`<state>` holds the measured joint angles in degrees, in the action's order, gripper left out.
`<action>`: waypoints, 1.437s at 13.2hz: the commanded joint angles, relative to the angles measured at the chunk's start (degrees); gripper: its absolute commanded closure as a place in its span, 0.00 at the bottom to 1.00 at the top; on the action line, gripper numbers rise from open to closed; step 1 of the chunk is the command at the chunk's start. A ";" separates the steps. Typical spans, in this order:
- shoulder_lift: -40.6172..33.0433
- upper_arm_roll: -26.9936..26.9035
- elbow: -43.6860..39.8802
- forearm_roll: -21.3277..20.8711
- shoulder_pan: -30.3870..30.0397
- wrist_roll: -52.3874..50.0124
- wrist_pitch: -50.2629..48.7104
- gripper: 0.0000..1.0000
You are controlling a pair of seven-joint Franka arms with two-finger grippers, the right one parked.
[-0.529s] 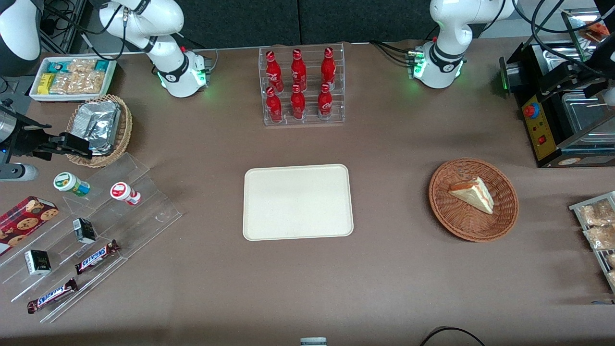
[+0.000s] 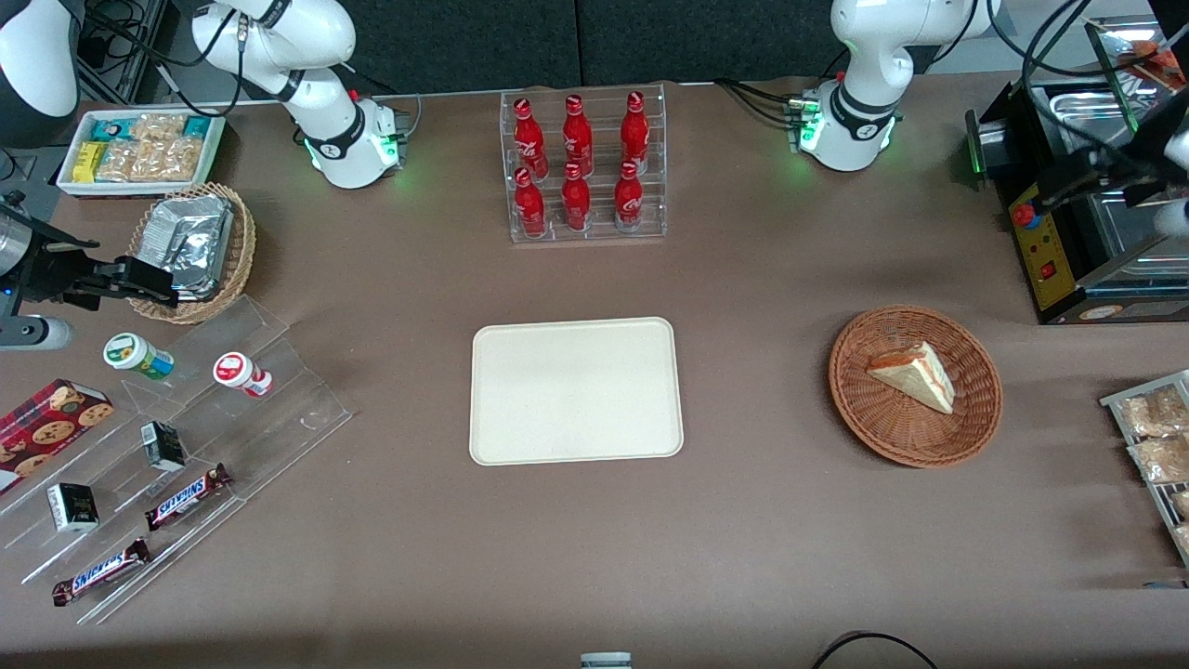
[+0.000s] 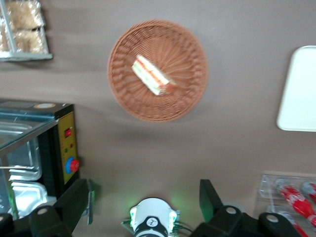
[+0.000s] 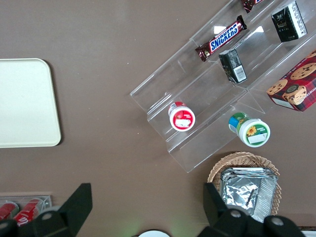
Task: Place sandwich from basket to tray
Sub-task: 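Move the left gripper over the wicker basket above the sandwich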
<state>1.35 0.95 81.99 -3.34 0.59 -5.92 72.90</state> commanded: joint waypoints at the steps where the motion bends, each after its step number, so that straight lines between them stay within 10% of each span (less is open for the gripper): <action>1: -2.12 -0.34 11.38 -1.58 0.29 -4.08 8.18 0.00; 10: -2.50 -0.51 41.64 1.76 0.11 -48.89 48.61 0.00; 19: 2.87 -0.60 52.11 1.84 -1.56 -53.32 70.25 0.00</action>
<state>3.61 0.11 130.98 -2.05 -0.65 -58.21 138.07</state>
